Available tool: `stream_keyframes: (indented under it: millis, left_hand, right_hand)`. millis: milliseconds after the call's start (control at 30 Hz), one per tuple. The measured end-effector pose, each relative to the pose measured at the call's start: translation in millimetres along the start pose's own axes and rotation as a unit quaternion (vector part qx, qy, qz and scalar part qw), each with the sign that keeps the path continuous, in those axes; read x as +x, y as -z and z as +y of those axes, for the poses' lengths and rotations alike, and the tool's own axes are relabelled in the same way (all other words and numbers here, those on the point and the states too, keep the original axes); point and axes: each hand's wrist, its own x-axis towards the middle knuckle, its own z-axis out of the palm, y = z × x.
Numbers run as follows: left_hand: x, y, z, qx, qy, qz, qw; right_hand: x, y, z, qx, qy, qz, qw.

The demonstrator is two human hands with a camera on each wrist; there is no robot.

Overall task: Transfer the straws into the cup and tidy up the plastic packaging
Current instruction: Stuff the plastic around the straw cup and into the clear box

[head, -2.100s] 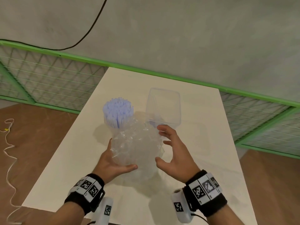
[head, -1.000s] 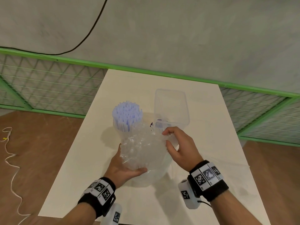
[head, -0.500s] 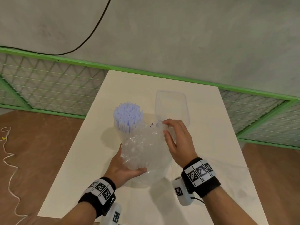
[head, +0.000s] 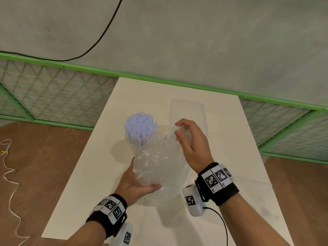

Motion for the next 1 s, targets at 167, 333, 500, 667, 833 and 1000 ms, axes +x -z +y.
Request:
stream_keyframes:
  millis: [167,333,500,667,833,1000]
  left_hand:
    - [0,0,1,0.016,-0.001,0.001,1.000]
    - [-1,-1,3,0.009,0.003,-0.005,1.000]
    - [-1,1,2,0.008,-0.002,-0.008,1.000]
    - [-2,1,4,0.008,-0.008,-0.009,1.000]
    - [-3,1,6,0.019,-0.011,-0.008,1.000]
    - [-5,1,10,0.025,-0.023,-0.011,0.999]
  right_hand:
    - [9,4,-10,0.021,-0.022,-0.002,1.000]
    - [19,12,-19,0.029,0.002,0.056,0.998]
    - [24,13,-25,0.041,0.010,0.069,0.997]
    - [37,32,-33,0.086,0.015,0.083,0.993]
    - [54,57,-46,0.099,0.047,0.111,0.988]
    - [82,110,-74,0.114,0.113,0.144,0.977]
